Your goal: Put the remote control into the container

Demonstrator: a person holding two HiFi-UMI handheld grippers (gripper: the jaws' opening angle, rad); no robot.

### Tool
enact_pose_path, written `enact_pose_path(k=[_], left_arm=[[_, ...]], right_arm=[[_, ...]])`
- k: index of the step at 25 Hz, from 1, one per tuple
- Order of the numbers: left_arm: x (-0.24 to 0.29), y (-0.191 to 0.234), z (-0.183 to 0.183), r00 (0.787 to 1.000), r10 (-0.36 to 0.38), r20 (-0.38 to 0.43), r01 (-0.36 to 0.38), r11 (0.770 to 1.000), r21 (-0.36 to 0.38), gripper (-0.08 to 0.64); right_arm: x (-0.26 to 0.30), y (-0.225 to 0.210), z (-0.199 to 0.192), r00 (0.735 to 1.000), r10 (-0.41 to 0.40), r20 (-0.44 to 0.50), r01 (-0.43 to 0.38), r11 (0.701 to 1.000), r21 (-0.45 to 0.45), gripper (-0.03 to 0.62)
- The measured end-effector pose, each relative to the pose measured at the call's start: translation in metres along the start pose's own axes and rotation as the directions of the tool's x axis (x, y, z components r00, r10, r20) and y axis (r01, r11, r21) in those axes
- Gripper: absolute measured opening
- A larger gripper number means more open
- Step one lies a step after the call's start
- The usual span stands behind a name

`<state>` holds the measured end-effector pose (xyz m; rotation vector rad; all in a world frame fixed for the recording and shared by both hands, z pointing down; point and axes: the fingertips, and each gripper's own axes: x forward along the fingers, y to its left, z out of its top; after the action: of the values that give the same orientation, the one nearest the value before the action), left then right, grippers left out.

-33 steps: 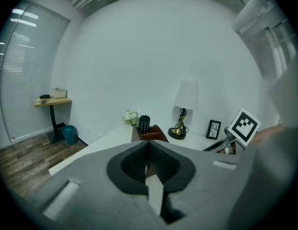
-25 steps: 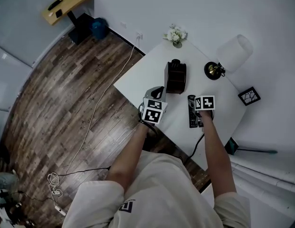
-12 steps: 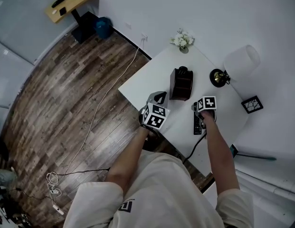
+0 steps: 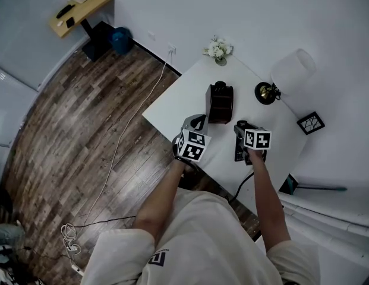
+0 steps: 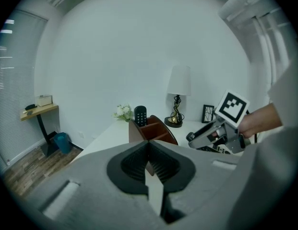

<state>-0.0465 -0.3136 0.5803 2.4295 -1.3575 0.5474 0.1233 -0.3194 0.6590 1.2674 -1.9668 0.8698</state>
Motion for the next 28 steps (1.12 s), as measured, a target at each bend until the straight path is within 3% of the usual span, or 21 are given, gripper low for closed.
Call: enact_pose_path(k=[3,6,14,21,28], left_arm=[[0.001,-0.008,0.003,1.000,-0.001,0.007,0.001,1.000,0.008,0.005],[0.001,-0.010,0.002,1.000,0.009,0.010,-0.009,1.000,0.012,0.005],[-0.008,0.004,0.010,0.998,0.053,0.036,-0.052,0.998,-0.032,0.005],[-0.019,0.009,0.033,0.994,0.067,0.086,-0.067,0.998,-0.006,0.005],[-0.026,0.018,0.035,0.993,0.069,0.091,-0.070,0.998,0.005,0.005]], right_arm=[[-0.023,0.013,0.014,0.989,0.011,0.145,-0.007,1.000,-0.028,0.242],[-0.034,0.019,0.024,0.974,0.022,0.227,-0.021,1.000,-0.010,0.242],[-0.058,0.044,0.066,0.940,0.056,0.335,-0.041,0.998,-0.052,0.242],[-0.081,0.071,0.143,0.883,0.130,0.452,-0.116,0.992,-0.058,0.241],[-0.073,0.084,0.204,0.842,0.101,0.530,-0.077,0.995,-0.067,0.218]])
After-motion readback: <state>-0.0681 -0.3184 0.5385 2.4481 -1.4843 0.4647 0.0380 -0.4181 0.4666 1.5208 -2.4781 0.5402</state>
